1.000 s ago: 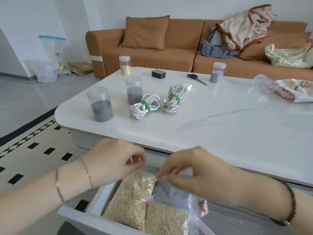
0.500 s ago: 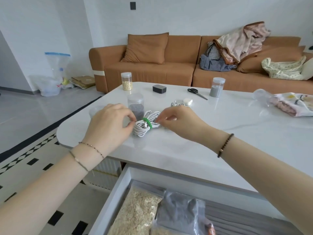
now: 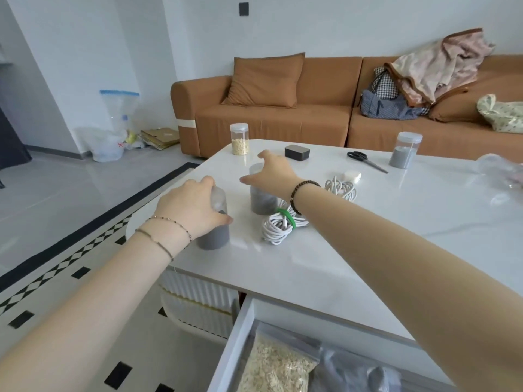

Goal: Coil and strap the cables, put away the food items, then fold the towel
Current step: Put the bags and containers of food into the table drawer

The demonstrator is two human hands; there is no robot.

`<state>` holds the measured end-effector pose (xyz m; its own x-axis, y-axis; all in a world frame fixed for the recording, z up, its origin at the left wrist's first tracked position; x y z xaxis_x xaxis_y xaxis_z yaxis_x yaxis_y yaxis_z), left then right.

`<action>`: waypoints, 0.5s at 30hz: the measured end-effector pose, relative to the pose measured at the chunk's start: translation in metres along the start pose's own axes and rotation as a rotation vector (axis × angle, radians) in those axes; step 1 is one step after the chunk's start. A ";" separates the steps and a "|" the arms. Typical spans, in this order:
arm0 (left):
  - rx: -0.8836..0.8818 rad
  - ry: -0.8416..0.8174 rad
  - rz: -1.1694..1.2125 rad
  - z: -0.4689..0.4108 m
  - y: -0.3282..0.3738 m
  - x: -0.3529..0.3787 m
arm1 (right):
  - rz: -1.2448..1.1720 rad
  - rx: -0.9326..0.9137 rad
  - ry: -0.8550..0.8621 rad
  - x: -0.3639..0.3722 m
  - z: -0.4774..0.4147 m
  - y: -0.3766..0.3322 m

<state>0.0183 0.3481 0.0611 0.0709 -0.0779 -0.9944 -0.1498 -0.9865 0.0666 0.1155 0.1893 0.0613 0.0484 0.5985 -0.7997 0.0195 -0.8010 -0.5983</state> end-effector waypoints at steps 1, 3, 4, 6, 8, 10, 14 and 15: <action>0.009 0.018 0.018 -0.001 0.001 -0.004 | -0.006 0.021 0.004 0.003 -0.005 0.004; 0.033 0.065 0.065 -0.001 0.005 -0.013 | -0.024 0.027 0.029 0.001 -0.008 0.008; 0.049 0.097 0.095 0.000 0.008 -0.016 | -0.043 0.017 0.046 -0.003 -0.007 0.008; 0.085 0.169 0.165 0.005 0.016 -0.024 | -0.108 -0.026 0.084 -0.015 0.004 0.005; 0.130 0.239 0.227 0.012 0.026 -0.035 | -0.181 -0.076 0.166 -0.037 0.027 0.002; 0.189 0.319 0.270 0.021 0.039 -0.052 | -0.215 -0.116 0.259 -0.064 0.055 0.005; 0.325 0.388 0.338 0.044 0.081 -0.081 | -0.160 -0.171 0.353 -0.117 0.116 0.023; 0.368 0.382 0.339 0.052 0.096 -0.084 | -0.136 -0.178 0.355 -0.127 0.133 0.030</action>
<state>-0.0536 0.2677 0.1471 0.2973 -0.4908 -0.8190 -0.5504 -0.7890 0.2730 -0.0225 0.0915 0.1384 0.3744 0.6821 -0.6282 0.2201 -0.7235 -0.6543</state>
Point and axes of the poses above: each hand's wrist, its own z-axis away from the middle knuckle, its own x-axis out of the palm, y = z × x, the point moved 10 cm from there along -z, towards the middle knuckle, and after that the axes turned 10 degrees about x, right-handed, at the moved point
